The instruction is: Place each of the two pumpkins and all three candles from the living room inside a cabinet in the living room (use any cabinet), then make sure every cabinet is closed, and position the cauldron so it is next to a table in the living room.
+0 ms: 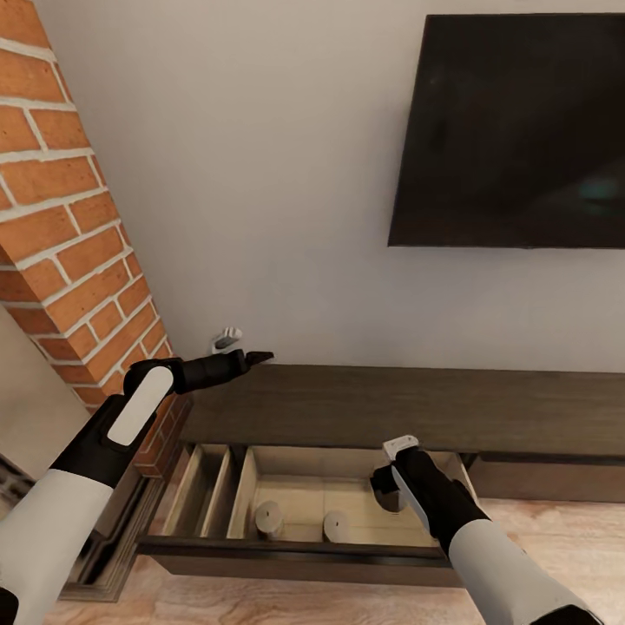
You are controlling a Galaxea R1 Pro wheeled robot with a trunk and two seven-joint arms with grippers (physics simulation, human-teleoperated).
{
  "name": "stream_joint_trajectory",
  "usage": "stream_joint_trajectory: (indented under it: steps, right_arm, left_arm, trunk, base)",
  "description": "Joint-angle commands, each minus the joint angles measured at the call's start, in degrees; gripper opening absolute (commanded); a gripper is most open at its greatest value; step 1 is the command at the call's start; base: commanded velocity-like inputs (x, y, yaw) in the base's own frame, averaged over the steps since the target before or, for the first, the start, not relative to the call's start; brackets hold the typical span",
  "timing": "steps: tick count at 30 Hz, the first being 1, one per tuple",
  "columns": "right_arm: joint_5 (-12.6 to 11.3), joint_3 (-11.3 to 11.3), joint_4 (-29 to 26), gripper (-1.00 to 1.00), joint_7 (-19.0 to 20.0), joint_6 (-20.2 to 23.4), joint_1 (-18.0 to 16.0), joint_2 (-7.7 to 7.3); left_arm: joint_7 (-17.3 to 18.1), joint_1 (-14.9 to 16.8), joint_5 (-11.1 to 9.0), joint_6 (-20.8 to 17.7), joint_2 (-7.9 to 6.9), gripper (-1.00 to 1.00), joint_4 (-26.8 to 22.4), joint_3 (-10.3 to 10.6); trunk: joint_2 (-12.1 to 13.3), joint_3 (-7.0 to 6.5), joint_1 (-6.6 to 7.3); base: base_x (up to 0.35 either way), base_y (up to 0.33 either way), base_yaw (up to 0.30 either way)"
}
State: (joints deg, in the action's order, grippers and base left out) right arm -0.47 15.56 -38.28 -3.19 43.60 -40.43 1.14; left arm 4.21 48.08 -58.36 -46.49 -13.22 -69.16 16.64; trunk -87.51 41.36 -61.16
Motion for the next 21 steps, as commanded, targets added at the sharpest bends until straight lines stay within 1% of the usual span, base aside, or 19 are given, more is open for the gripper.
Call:
stream_joint_trajectory:
  steps: [1, 8, 11, 13, 14, 17, 18, 19, 21]
  right_arm:
    - [0.03, 0.00, 0.03, -1.00, 0.01, -0.04, 0.00, 0.00]
    - [-0.04, 0.12, 0.38, -1.00, -0.03, 0.11, 0.03, -0.05]
    - [-0.05, 0.15, 2.18, -1.00, 0.07, 0.07, 0.10, -0.10]
    - [0.02, 0.17, 4.80, -1.00, 0.10, -0.07, 0.15, -0.04]
    - [0.04, 0.17, 5.43, -1.00, 0.10, -0.11, 0.16, -0.06]
    - [0.07, 0.19, 6.45, -1.00, 0.15, -0.17, 0.17, -0.08]
    - [0.11, 0.20, 6.58, -1.00, 0.17, -0.17, 0.17, -0.08]
    - [0.16, 0.23, 6.69, -1.00, 0.18, -0.18, 0.17, -0.07]
    - [0.19, 0.30, 6.76, -1.00, 0.19, -0.18, 0.17, 0.00]
  left_arm:
    - [0.00, 0.00, -0.02, 0.00, -0.02, 1.00, 0.00, 0.01]
    - [0.01, 0.00, -0.09, 0.00, 0.01, 1.00, -0.01, 0.06]
    - [0.01, 0.00, -0.09, -0.12, 0.03, 1.00, -0.33, 0.12]
    - [0.07, 0.00, -0.09, -0.33, 0.25, 1.00, -0.64, 0.30]
    - [0.08, 0.00, -0.07, -0.40, 0.65, 1.00, -0.65, 0.55]
    - [0.01, 0.29, 0.12, -1.32, 3.17, 1.00, 0.17, 2.63]
    - [-0.02, 0.52, 0.21, -2.04, 4.12, 1.00, 0.52, 3.46]
    - [-0.01, 0.97, 0.28, -3.40, 5.69, 1.00, 0.90, 4.35]
    - [0.06, 1.65, 0.20, -5.18, 6.96, 1.00, 1.14, 4.89]
  trunk:
    - [0.00, 0.00, 0.00]
    - [0.00, 0.00, 0.00]
    - [0.00, 0.00, 0.00]
    - [0.00, 0.00, 0.00]
    - [0.00, 0.00, 0.00]
    - [0.00, 0.00, 0.00]
    - [0.00, 0.00, 0.00]
    - [0.00, 0.00, 0.00]
    - [0.00, 0.00, 0.00]
  base:
    - [0.190, 0.000, 0.000]
    - [0.031, 0.000, 0.000]
    - [0.000, 0.000, 0.000]
    - [0.000, 0.000, 0.000]
    - [0.000, 0.000, 0.000]
    - [0.000, 0.000, 0.000]
    - [0.000, 0.000, 0.000]
    - [0.000, 0.000, 0.000]
    - [0.000, 0.000, 0.000]
